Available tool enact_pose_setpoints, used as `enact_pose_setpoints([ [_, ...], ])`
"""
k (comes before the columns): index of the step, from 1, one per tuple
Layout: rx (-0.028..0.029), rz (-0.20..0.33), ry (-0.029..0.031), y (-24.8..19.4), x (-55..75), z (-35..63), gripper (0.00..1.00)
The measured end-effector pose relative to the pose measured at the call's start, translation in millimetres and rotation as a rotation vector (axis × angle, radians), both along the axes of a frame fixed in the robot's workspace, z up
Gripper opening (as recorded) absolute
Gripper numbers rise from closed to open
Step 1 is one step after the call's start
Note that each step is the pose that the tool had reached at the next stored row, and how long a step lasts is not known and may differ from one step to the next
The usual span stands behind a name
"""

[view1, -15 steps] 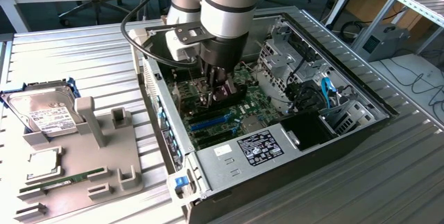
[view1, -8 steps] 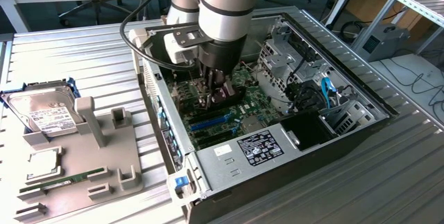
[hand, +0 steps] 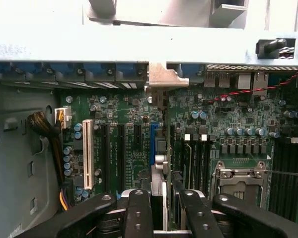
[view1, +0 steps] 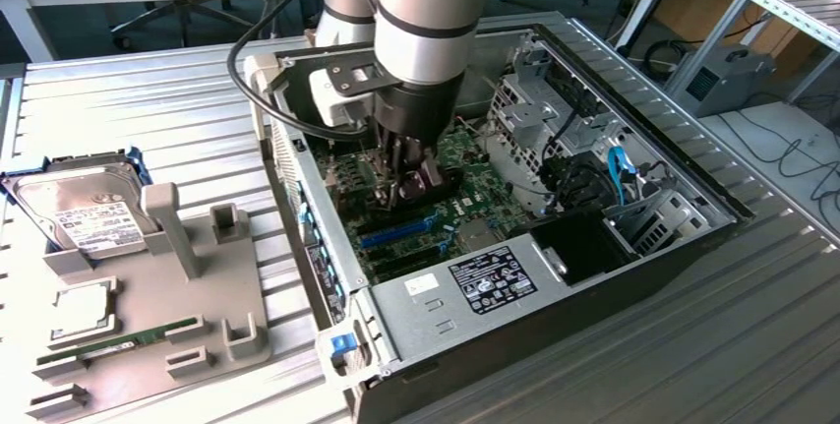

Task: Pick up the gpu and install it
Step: 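Insert the gpu into the slot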

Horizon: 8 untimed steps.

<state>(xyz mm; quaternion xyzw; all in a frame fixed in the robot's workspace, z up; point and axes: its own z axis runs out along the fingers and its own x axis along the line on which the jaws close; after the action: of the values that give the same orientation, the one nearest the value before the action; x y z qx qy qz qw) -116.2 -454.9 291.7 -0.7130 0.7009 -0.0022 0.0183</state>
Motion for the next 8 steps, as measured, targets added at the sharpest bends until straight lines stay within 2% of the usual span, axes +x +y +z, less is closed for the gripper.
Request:
enact_pose_setpoints([
  [3, -0.0018, 0.000, 0.0001, -0.1, -0.1, -2.6, 0.27],
  [8, -0.0018, -0.005, 0.0000, -0.2, -0.2, -7.0, 0.27],
])
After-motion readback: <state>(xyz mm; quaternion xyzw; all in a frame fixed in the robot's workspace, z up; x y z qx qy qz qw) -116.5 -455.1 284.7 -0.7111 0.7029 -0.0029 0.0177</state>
